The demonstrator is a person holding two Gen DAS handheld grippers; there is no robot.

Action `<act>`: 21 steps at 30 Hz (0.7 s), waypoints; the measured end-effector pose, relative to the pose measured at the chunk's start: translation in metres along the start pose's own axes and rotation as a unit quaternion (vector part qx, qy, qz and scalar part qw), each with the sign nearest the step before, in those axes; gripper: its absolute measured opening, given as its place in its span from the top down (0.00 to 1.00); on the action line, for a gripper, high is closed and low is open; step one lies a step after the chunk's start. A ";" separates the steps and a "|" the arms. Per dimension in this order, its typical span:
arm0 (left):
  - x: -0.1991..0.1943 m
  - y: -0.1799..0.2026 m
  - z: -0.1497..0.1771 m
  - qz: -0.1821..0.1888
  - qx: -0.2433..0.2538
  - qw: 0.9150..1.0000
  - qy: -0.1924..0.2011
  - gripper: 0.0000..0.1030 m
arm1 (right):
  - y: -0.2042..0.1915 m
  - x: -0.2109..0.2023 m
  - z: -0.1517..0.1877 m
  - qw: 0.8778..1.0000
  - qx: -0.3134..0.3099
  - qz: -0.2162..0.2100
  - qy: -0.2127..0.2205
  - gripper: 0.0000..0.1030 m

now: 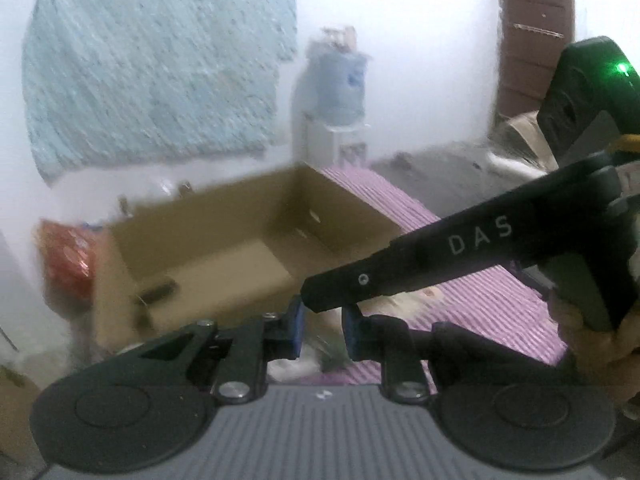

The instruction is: Organize rigid objects

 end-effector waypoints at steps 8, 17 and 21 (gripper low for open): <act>0.048 -0.056 -0.040 -0.025 -0.022 0.999 -0.030 0.88 | -0.001 0.065 -0.081 0.999 0.001 -0.029 -0.032 0.83; 0.023 -0.027 -0.007 0.055 -0.040 0.996 -0.052 0.80 | 0.005 0.022 -0.052 0.998 0.040 -0.053 -0.003 0.80; 0.020 0.000 0.027 0.106 -0.046 0.988 -0.099 0.75 | 0.030 -0.024 -0.010 0.996 0.082 -0.026 0.025 0.76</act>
Point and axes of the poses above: each gripper's, at about its wrist camera, not at the fingertips, and x roughly the way its jaws point, y to its right, z to its underside, the point moved 10 cm from there along x, roughly the way its jaws point, and after that the axes turned 14 degrees about -z, right-handed, at the moved point
